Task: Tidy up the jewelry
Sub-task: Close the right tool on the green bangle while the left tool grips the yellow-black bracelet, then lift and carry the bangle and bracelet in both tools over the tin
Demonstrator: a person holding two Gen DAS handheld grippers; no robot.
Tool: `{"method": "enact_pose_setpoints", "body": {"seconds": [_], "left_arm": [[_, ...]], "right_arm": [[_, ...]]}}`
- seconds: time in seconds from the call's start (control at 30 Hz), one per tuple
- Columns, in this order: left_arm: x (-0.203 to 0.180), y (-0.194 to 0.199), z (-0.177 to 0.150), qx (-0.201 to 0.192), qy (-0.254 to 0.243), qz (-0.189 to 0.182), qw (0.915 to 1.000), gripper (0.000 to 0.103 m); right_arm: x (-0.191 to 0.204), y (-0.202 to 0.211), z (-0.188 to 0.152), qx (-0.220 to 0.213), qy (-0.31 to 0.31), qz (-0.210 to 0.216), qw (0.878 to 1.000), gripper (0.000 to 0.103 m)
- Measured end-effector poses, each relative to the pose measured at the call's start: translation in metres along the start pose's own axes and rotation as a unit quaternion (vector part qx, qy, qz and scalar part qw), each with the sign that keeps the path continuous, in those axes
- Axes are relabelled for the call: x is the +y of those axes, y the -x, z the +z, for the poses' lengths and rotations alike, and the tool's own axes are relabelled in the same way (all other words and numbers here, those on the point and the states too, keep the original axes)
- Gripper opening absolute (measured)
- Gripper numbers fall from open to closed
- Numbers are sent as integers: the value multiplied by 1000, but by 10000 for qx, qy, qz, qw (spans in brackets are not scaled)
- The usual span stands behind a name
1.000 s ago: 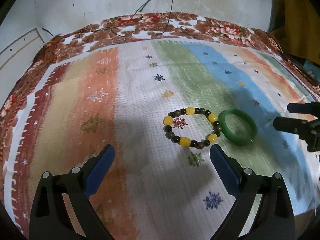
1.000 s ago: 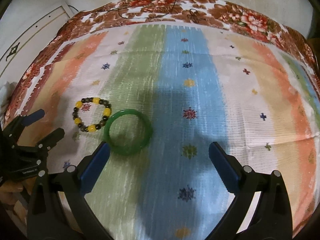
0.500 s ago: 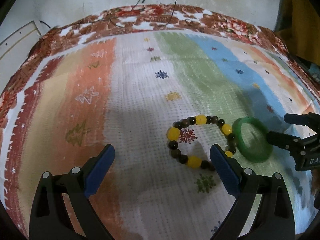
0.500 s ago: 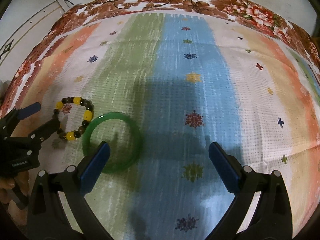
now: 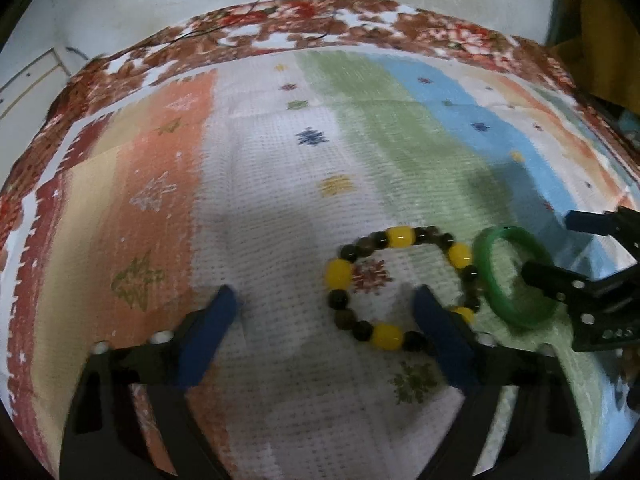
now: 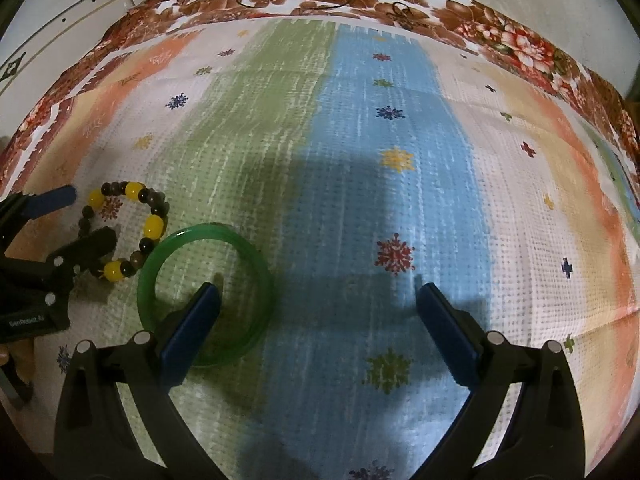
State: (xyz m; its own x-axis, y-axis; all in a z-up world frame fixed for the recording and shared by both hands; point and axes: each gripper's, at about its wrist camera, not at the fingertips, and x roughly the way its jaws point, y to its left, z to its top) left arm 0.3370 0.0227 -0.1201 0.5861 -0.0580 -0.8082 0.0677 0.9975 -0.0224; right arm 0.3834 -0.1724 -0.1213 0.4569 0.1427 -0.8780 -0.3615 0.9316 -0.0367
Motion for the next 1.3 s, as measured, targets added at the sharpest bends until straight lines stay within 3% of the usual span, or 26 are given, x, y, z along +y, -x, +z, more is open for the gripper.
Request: {"method": "enact_pose_setpoints", "body": {"seconds": [0.13, 0.23, 0.3, 0.37, 0.47, 0.8, 1.3], "left_arm": [[-4, 1, 0, 0, -183, 34, 9998, 63], [-6, 2, -1, -25, -252, 98, 9996, 48], [-5, 3, -1, -42, -228, 161, 9996, 35], [-1, 3, -1, -61, -153, 255, 9995, 12], [0, 3, -1, -43, -170, 184, 9997, 12], [-2, 16, -6, -40, -227, 224, 9995, 11], [-1, 91, -14, -295, -57, 203, 9993, 11]], "right_arm": [[4, 1, -1, 13, 174, 53, 9998, 84], [10, 4, 0, 32, 281, 121, 9995, 66], [13, 6, 0, 36, 324, 135, 9994, 48], [17, 7, 0, 62, 368, 199, 9991, 37], [23, 8, -1, 89, 490, 256, 9984, 11], [28, 19, -8, 51, 633, 294, 9975, 9], [43, 107, -17, -466, 539, 510, 9962, 10]]}}
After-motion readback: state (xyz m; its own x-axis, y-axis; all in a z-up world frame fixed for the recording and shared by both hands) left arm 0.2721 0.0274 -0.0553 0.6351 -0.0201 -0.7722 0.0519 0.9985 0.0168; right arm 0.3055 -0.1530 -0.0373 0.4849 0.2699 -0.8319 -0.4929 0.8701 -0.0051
